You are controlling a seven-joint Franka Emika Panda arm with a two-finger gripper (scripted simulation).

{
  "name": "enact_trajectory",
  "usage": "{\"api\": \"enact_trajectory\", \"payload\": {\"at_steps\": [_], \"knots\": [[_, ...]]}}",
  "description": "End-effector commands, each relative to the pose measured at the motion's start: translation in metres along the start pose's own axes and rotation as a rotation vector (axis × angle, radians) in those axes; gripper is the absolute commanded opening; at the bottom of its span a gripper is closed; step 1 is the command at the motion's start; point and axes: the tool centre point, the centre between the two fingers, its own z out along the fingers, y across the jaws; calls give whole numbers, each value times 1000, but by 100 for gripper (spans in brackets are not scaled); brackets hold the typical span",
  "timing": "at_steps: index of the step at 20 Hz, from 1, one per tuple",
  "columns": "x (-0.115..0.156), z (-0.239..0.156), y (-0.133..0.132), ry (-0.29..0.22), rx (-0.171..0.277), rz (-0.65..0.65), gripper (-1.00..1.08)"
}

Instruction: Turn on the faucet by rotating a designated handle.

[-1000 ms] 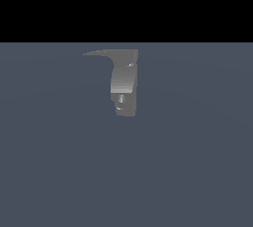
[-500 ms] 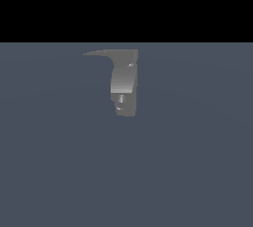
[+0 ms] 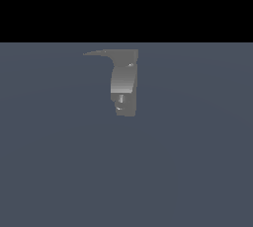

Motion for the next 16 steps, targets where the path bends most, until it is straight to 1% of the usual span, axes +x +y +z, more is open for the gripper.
{"api": "enact_trajectory", "payload": {"at_steps": [1,16], "knots": [[6,7,-13,-1,2,51,-100],[56,46,-76,-2,6,341,-100]]}}
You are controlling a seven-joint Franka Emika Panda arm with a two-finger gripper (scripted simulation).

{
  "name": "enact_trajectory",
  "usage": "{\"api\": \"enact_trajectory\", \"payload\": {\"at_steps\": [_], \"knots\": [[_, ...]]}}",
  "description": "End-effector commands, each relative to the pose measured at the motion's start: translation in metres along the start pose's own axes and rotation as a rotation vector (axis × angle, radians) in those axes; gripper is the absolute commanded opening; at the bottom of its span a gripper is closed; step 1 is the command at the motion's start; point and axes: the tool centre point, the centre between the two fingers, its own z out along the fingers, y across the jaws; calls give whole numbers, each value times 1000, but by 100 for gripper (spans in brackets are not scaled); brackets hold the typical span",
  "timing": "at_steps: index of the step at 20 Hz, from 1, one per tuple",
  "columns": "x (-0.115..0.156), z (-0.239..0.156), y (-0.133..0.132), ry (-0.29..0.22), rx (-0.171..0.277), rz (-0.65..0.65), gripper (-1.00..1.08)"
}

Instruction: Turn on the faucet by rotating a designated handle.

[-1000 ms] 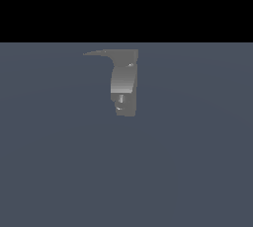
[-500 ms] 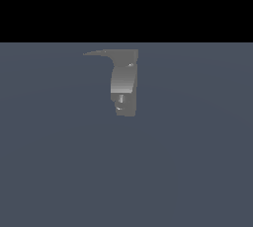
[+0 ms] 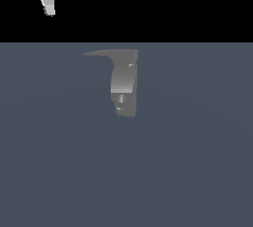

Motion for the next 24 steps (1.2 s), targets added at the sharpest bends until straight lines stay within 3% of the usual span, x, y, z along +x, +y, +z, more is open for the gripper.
{"api": "enact_trajectory", "payload": {"at_steps": [1,12,24], "knots": [[7,7,-12,0,1,50,-100],[47,39,-64,4,0,286,-100],[117,81,-115,11,-2,594,-100]]}}
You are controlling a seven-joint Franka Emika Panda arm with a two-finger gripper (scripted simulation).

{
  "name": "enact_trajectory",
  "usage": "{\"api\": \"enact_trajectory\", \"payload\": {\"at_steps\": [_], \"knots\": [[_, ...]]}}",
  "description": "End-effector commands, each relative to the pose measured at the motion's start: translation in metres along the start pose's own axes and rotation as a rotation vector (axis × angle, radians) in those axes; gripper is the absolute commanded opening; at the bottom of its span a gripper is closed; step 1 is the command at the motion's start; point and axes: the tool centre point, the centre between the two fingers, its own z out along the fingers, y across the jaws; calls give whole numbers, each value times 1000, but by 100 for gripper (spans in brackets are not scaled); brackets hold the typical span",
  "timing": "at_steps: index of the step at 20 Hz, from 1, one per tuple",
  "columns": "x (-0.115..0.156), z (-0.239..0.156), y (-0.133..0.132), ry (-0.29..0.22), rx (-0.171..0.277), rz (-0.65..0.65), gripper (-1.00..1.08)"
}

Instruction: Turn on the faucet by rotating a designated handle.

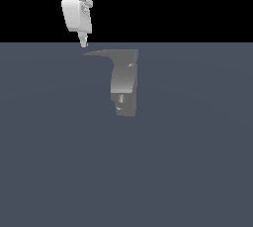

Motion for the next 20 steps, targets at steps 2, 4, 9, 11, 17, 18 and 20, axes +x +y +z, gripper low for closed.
{"api": "enact_trajectory", "payload": {"at_steps": [2,4,9,11,17,18,20], "knots": [[12,10,-20,2,1,82,-100],[18,15,-29,2,1,120,-100],[31,24,-45,2,1,194,-100],[35,26,-50,2,1,215,-100],[42,30,-57,0,1,250,-100],[42,30,-58,0,1,251,-100],[43,30,-58,0,0,251,-100]]}}
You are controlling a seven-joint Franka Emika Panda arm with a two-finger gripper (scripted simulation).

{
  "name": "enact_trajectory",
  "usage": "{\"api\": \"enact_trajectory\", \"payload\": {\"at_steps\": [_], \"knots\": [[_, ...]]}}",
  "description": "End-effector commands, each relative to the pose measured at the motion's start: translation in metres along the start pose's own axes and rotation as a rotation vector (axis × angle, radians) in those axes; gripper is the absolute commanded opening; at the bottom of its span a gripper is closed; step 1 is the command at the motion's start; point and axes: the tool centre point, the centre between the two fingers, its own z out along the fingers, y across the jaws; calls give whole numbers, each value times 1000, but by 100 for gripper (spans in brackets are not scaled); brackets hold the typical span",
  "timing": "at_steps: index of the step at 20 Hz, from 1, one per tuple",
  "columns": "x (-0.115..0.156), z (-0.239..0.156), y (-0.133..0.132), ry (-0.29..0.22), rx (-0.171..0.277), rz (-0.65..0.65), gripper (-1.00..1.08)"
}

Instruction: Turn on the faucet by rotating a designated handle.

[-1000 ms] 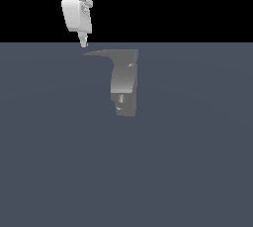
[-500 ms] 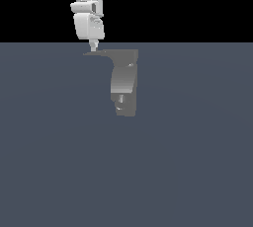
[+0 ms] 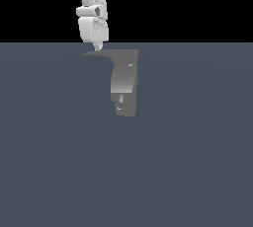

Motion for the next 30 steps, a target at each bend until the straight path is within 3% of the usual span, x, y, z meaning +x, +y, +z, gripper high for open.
{"api": "enact_trajectory", "payload": {"at_steps": [1,30], "knots": [[0,0,0,-1,0,1,-100],[-3,0,56,-1,0,1,-100]]}}
